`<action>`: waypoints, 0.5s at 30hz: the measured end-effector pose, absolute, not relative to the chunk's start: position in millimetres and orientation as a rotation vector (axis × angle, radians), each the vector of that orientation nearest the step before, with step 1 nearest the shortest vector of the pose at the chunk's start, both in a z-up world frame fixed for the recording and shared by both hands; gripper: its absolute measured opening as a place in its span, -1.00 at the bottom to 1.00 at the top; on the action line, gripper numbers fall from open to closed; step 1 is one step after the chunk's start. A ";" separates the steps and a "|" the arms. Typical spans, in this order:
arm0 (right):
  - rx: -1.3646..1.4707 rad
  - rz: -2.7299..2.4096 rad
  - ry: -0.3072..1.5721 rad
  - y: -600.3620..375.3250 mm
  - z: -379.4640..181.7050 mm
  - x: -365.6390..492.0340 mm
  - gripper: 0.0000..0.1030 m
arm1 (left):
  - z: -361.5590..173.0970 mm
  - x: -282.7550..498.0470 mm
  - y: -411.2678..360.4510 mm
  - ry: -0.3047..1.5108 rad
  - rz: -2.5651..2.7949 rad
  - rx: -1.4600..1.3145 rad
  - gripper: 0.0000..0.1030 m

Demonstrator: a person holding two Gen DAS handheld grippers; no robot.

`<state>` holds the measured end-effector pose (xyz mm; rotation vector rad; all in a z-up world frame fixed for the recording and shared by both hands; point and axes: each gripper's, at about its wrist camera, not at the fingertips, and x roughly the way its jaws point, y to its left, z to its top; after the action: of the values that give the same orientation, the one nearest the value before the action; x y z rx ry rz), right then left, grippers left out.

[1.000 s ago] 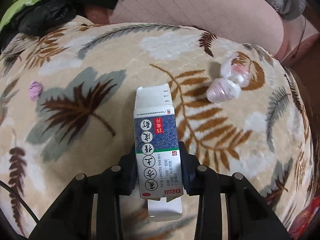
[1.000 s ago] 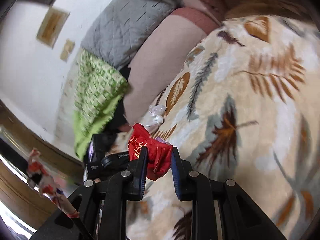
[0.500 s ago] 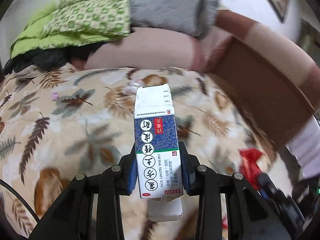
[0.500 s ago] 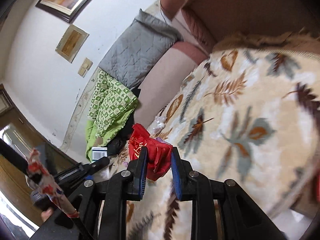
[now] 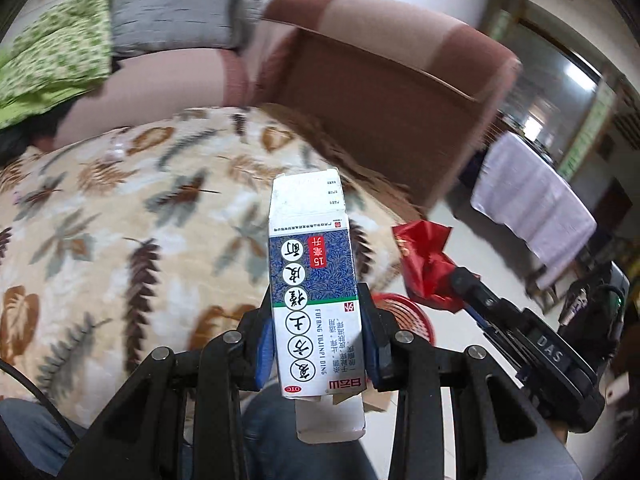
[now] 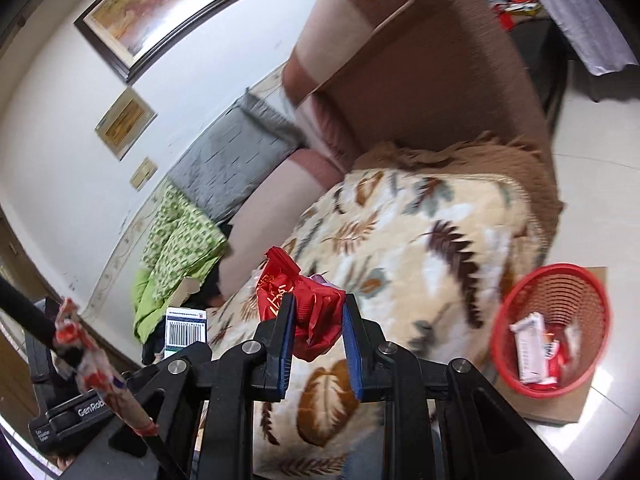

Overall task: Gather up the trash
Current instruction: 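Carry the red wrapper and white-and-blue box with both tools over the red wastebasket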

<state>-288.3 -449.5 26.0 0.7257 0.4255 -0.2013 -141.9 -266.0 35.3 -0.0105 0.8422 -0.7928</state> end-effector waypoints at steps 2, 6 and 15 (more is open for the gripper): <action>0.712 -0.231 0.424 -455.1 31.2 -302.6 -0.53 | 36.5 -156.2 -278.8 0.851 -0.826 -0.007 -0.34; 0.696 -0.287 0.411 -466.1 38.6 -328.2 -0.53 | 42.6 -178.7 -294.9 0.833 -0.881 0.027 -0.34; 0.696 -0.388 0.436 -482.0 33.3 -365.4 -0.53 | 31.9 -200.2 -320.6 0.854 -0.960 0.049 -0.34</action>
<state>-365.4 -482.0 33.3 0.6960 0.4360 -0.3875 -200.2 -320.6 31.9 0.0490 0.8538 -0.9599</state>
